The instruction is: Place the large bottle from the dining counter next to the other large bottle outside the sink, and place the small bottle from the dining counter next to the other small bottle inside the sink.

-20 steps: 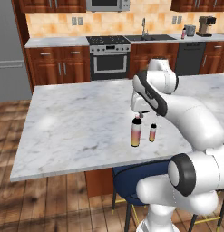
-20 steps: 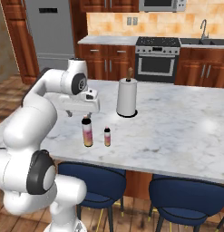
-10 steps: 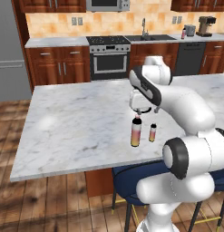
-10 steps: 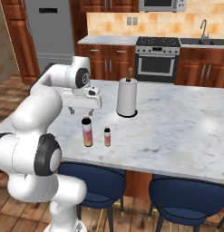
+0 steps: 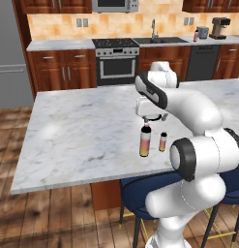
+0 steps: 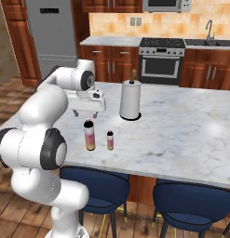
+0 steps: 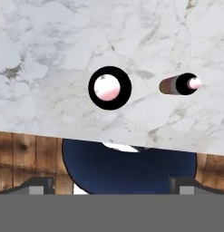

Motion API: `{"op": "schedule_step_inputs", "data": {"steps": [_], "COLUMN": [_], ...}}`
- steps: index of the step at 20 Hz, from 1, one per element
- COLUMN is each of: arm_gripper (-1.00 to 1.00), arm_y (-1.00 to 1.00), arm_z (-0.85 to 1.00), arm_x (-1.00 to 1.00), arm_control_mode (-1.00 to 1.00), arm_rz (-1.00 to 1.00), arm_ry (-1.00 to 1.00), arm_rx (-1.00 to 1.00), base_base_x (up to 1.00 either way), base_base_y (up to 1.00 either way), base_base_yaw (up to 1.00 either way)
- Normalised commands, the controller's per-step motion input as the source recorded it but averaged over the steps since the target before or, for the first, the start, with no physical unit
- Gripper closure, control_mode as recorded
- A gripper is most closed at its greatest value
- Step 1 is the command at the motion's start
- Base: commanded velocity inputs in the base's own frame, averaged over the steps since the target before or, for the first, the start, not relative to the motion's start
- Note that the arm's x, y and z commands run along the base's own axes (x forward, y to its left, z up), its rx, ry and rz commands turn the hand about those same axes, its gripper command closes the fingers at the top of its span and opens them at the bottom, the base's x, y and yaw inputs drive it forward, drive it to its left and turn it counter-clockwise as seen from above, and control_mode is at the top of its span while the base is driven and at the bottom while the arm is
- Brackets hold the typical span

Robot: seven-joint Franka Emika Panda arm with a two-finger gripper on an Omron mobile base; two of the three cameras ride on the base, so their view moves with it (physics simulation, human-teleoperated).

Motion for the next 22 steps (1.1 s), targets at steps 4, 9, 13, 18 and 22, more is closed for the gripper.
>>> {"op": "schedule_step_inputs", "data": {"steps": [4,9,13,18,22], "arm_gripper": [-1.00,-1.00,-1.00,-1.00,-1.00], "arm_y": [0.01,0.02,0.08,0.10,0.01], "arm_z": [-0.21,-0.10,0.00,0.00,-0.02], "arm_x": [0.26,0.23,0.18,0.20,0.35], "arm_control_mode": [-1.00,-1.00,-1.00,-1.00,-1.00], "arm_rz": [0.00,0.00,0.00,0.00,0.00], "arm_ry": [0.00,0.00,0.00,0.00,0.00], "arm_rx": [0.00,0.00,0.00,0.00,-0.03], "base_base_x": [0.00,0.00,0.00,0.00,0.00], "base_base_y": [0.00,0.00,0.00,0.00,0.00], "base_base_yaw": [0.00,0.00,0.00,0.00,0.00]}}
